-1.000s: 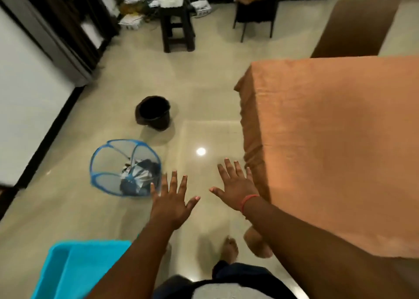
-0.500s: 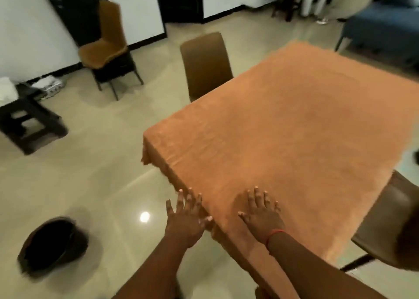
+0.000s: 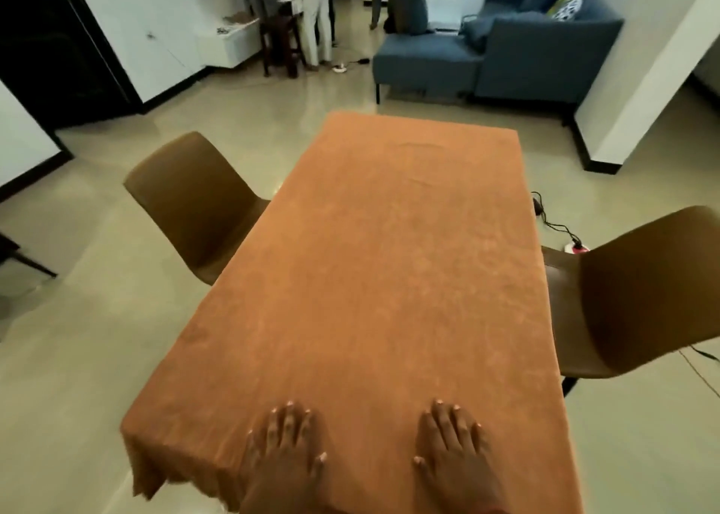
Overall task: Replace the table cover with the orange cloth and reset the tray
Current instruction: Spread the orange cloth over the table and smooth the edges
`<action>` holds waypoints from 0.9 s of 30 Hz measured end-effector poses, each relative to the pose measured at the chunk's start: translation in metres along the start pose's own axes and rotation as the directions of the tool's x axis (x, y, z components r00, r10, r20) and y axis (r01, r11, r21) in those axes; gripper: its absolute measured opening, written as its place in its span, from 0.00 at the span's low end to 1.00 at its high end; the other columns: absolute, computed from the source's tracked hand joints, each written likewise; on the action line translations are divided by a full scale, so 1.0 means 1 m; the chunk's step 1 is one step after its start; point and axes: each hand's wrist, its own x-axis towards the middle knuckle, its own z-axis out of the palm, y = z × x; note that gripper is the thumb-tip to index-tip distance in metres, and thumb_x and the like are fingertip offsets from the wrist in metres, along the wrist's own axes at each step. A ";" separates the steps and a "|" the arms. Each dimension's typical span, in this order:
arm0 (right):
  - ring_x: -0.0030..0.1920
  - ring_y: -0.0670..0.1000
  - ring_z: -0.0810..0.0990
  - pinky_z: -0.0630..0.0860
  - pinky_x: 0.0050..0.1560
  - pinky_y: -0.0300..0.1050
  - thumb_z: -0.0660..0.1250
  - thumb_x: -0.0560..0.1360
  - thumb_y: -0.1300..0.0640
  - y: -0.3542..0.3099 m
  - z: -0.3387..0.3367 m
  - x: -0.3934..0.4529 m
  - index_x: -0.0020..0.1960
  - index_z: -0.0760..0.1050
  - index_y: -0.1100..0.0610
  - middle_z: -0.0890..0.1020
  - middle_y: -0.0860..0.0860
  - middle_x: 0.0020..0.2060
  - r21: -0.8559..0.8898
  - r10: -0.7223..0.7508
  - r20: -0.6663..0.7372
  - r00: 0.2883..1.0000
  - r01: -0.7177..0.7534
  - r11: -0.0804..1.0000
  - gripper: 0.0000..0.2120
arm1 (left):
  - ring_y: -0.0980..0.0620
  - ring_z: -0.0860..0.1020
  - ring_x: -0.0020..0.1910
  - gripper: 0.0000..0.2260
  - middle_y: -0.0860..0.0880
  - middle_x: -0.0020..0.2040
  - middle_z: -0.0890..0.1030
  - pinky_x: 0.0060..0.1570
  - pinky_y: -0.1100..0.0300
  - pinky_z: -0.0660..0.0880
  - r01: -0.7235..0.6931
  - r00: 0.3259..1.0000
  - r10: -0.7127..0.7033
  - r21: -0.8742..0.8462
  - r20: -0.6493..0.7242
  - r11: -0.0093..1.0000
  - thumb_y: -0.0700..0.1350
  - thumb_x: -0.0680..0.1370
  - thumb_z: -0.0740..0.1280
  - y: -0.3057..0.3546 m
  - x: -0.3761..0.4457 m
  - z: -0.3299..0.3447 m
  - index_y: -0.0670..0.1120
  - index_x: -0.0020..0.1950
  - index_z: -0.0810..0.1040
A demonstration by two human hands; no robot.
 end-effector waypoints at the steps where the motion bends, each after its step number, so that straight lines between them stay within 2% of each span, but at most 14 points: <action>1: 0.66 0.59 0.70 0.52 0.67 0.60 0.59 0.64 0.34 -0.001 0.005 0.012 0.66 0.74 0.53 0.77 0.53 0.68 0.021 0.023 -0.005 1.000 -0.023 1.000 0.36 | 0.38 0.75 0.67 0.32 0.44 0.72 0.73 0.61 0.32 0.65 0.010 0.999 -0.010 -0.012 0.038 1.000 0.65 0.67 0.58 -0.004 0.011 0.004 0.55 0.68 0.78; 2: 0.67 0.59 0.68 0.48 0.67 0.59 0.59 0.64 0.34 -0.005 0.006 0.021 0.66 0.76 0.53 0.77 0.53 0.67 0.044 0.037 0.004 0.999 -0.037 0.998 0.36 | 0.37 0.78 0.62 0.33 0.43 0.66 0.78 0.57 0.33 0.66 0.020 0.999 -0.019 -0.014 0.041 1.000 0.65 0.64 0.58 -0.012 0.022 0.010 0.52 0.63 0.81; 5: 0.67 0.59 0.66 0.45 0.68 0.59 0.58 0.65 0.34 -0.021 0.005 0.033 0.64 0.79 0.53 0.78 0.53 0.67 0.053 0.052 0.044 0.998 -0.054 0.997 0.35 | 0.37 0.80 0.58 0.34 0.43 0.62 0.81 0.52 0.33 0.70 0.005 0.999 -0.006 0.024 0.043 1.000 0.66 0.63 0.58 -0.028 0.040 0.007 0.50 0.61 0.83; 8: 0.67 0.61 0.66 0.46 0.67 0.61 0.58 0.65 0.34 -0.034 0.003 0.043 0.63 0.80 0.54 0.79 0.55 0.66 0.071 0.065 0.048 0.997 -0.068 0.995 0.35 | 0.37 0.81 0.57 0.35 0.43 0.61 0.82 0.47 0.32 0.74 -0.040 0.998 0.039 0.025 0.040 0.999 0.67 0.61 0.58 -0.041 0.058 -0.004 0.50 0.60 0.83; 11: 0.68 0.61 0.66 0.51 0.67 0.63 0.57 0.67 0.35 -0.048 0.002 0.053 0.64 0.79 0.54 0.78 0.55 0.67 0.046 0.141 0.013 0.990 -0.141 0.989 0.35 | 0.39 0.82 0.56 0.35 0.45 0.61 0.82 0.44 0.34 0.77 -0.099 0.995 0.097 0.083 0.027 0.992 0.69 0.61 0.58 -0.058 0.078 -0.018 0.52 0.58 0.84; 13: 0.73 0.61 0.64 0.54 0.69 0.63 0.56 0.71 0.35 -0.062 -0.005 0.053 0.71 0.74 0.52 0.71 0.54 0.73 0.053 0.215 0.031 0.976 -0.217 0.975 0.34 | 0.40 0.81 0.58 0.36 0.45 0.63 0.81 0.46 0.35 0.77 -0.163 0.987 0.162 0.126 0.020 0.979 0.71 0.62 0.60 -0.072 0.090 -0.028 0.53 0.61 0.82; 15: 0.79 0.60 0.51 0.47 0.75 0.61 0.50 0.76 0.35 -0.075 -0.008 0.048 0.79 0.56 0.48 0.53 0.51 0.80 0.072 0.288 0.038 0.957 -0.290 0.954 0.35 | 0.40 0.76 0.64 0.37 0.44 0.66 0.78 0.53 0.35 0.72 -0.232 0.973 0.226 0.135 0.053 0.963 0.72 0.63 0.61 -0.086 0.102 -0.032 0.53 0.64 0.80; 17: 0.80 0.57 0.41 0.42 0.76 0.61 0.45 0.77 0.34 -0.086 -0.003 0.044 0.81 0.43 0.46 0.42 0.48 0.80 0.103 0.358 0.006 0.934 -0.357 0.929 0.36 | 0.40 0.69 0.68 0.38 0.44 0.69 0.76 0.57 0.34 0.64 -0.309 0.951 0.301 0.140 0.075 0.941 0.73 0.63 0.62 -0.099 0.107 -0.031 0.53 0.67 0.77; 20: 0.80 0.56 0.39 0.43 0.76 0.61 0.45 0.78 0.34 -0.098 -0.004 0.039 0.80 0.38 0.44 0.39 0.47 0.80 0.110 0.432 0.018 0.902 -0.431 0.895 0.35 | 0.42 0.68 0.69 0.40 0.45 0.70 0.76 0.54 0.29 0.65 -0.382 0.924 0.373 0.139 0.086 0.914 0.74 0.61 0.63 -0.109 0.111 -0.027 0.52 0.66 0.79; 23: 0.79 0.56 0.38 0.44 0.76 0.62 0.45 0.78 0.33 -0.107 -0.003 0.035 0.79 0.37 0.43 0.38 0.47 0.80 0.124 0.464 0.058 0.884 -0.468 0.875 0.35 | 0.41 0.75 0.66 0.40 0.46 0.69 0.76 0.49 0.24 0.67 -0.389 0.919 0.376 0.114 0.122 0.914 0.75 0.60 0.62 -0.112 0.109 -0.033 0.54 0.64 0.80; 24: 0.79 0.57 0.38 0.44 0.76 0.63 0.45 0.78 0.33 -0.110 -0.001 0.032 0.79 0.36 0.43 0.38 0.48 0.80 0.132 0.473 0.068 0.878 -0.478 0.868 0.35 | 0.41 0.73 0.69 0.40 0.46 0.73 0.72 0.51 0.23 0.65 -0.398 0.915 0.383 0.137 0.128 0.907 0.75 0.61 0.61 -0.110 0.105 -0.042 0.56 0.68 0.77; 25: 0.79 0.57 0.37 0.44 0.76 0.63 0.44 0.78 0.32 -0.111 0.002 0.029 0.79 0.35 0.42 0.37 0.48 0.80 0.137 0.478 0.081 0.875 -0.485 0.864 0.35 | 0.41 0.65 0.75 0.40 0.48 0.79 0.61 0.56 0.21 0.60 -0.383 0.918 0.362 0.128 0.161 0.915 0.75 0.65 0.58 -0.107 0.101 -0.051 0.59 0.74 0.68; 26: 0.79 0.57 0.37 0.44 0.76 0.64 0.42 0.77 0.31 -0.113 0.005 0.025 0.79 0.34 0.42 0.37 0.48 0.80 0.137 0.480 0.093 0.872 -0.489 0.861 0.35 | 0.42 0.52 0.79 0.40 0.50 0.81 0.47 0.61 0.22 0.52 -0.390 0.917 0.367 0.155 0.156 0.908 0.75 0.69 0.55 -0.105 0.099 -0.052 0.61 0.79 0.55; 27: 0.79 0.57 0.36 0.44 0.75 0.64 0.38 0.74 0.30 -0.114 0.007 0.022 0.78 0.33 0.42 0.36 0.49 0.79 0.129 0.481 0.099 0.871 -0.491 0.862 0.37 | 0.44 0.40 0.80 0.41 0.51 0.80 0.36 0.65 0.24 0.46 -0.387 0.918 0.363 0.161 0.157 0.908 0.74 0.71 0.52 -0.106 0.099 -0.049 0.60 0.79 0.43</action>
